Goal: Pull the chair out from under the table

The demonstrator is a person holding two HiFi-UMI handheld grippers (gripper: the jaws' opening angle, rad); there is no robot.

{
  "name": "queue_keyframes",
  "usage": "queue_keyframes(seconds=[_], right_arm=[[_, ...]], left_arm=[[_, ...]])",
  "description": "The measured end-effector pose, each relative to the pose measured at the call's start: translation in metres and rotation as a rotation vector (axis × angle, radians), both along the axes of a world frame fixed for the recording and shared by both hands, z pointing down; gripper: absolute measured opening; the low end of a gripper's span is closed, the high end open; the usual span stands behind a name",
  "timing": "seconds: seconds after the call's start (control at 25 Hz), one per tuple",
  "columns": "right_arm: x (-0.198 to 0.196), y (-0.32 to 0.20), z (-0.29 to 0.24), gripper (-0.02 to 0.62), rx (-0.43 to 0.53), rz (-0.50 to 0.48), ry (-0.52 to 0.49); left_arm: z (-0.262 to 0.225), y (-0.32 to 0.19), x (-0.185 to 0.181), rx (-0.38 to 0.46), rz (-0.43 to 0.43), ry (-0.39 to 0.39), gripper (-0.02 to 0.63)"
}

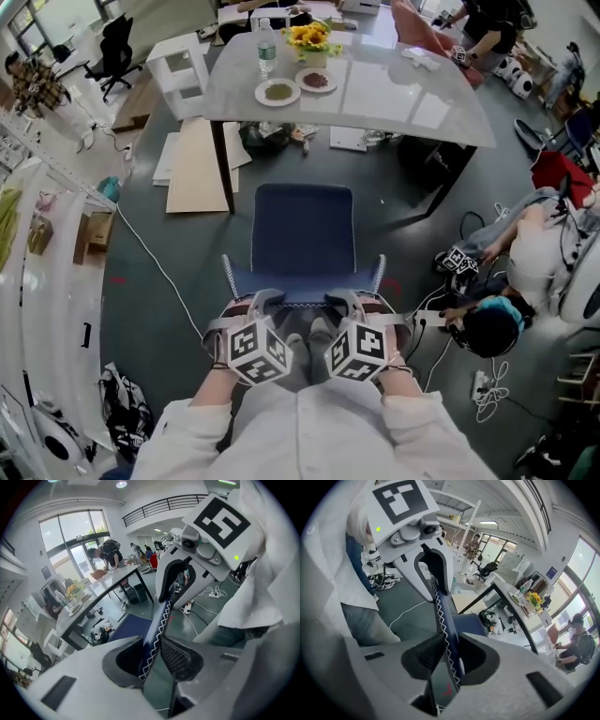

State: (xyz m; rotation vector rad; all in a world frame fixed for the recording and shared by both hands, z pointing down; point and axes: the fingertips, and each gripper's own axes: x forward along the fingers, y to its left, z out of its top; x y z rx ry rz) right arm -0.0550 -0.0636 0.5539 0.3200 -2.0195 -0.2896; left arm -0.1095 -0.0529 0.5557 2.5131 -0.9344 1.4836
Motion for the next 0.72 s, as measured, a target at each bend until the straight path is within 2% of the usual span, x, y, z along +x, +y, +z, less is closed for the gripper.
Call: queue_keyframes(seconds=[0.44, 0.72], right_arm=[[0.011, 0.061, 0.002, 0.083, -0.014, -0.013, 0.017], [0.036, 0.102, 0.002, 0.083, -0.014, -0.04, 0.014]], left_arm=[[0.0, 0.058, 0.011, 0.001, 0.026, -0.007, 0.117], [0.001, 0.102, 0.036, -0.007, 0.0, -0.007, 0.117]])
